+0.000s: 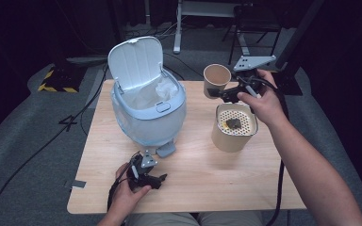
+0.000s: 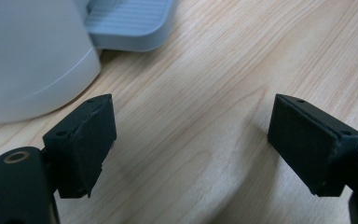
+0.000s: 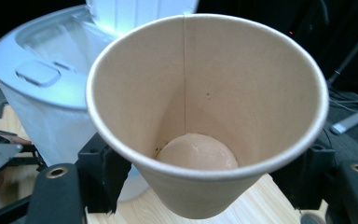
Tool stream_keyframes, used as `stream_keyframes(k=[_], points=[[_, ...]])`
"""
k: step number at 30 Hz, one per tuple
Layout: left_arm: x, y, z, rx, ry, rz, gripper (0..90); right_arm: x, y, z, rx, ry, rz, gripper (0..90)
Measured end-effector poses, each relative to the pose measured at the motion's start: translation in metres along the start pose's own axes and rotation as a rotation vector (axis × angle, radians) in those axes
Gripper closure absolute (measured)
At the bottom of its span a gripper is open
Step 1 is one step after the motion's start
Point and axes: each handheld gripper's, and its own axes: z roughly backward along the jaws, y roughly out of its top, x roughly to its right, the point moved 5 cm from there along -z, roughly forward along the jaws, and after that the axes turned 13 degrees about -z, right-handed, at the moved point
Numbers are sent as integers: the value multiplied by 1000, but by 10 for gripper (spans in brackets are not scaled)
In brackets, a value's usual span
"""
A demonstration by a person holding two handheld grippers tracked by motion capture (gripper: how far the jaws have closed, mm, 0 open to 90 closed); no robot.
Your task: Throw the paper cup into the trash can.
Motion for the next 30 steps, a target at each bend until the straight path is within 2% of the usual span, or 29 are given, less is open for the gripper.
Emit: stream_keyframes(k=[3, 5, 11, 14, 19, 22, 30], points=[[-3, -4, 3, -3, 16, 17, 160, -5, 6, -5, 2, 16, 8, 284], [-5, -8, 7, -8, 29, 29, 160, -11, 15, -14, 6, 47, 7, 285], [-6, -10, 9, -8, 31, 25, 160, -22, 27, -33, 6, 89, -5, 285], [-6, -10, 8, -7, 26, 30, 160, -35, 38, -47, 11, 119, -8, 285], [-6, -10, 8, -6, 26, 29, 160, -46, 49, -58, 22, 131, -4, 284], [-6, -10, 8, -7, 31, 28, 157, -51, 56, -71, 33, 132, -9, 283], [-8, -9, 7, -11, 24, 24, 154, -67, 62, -95, 46, 148, -32, 281]])
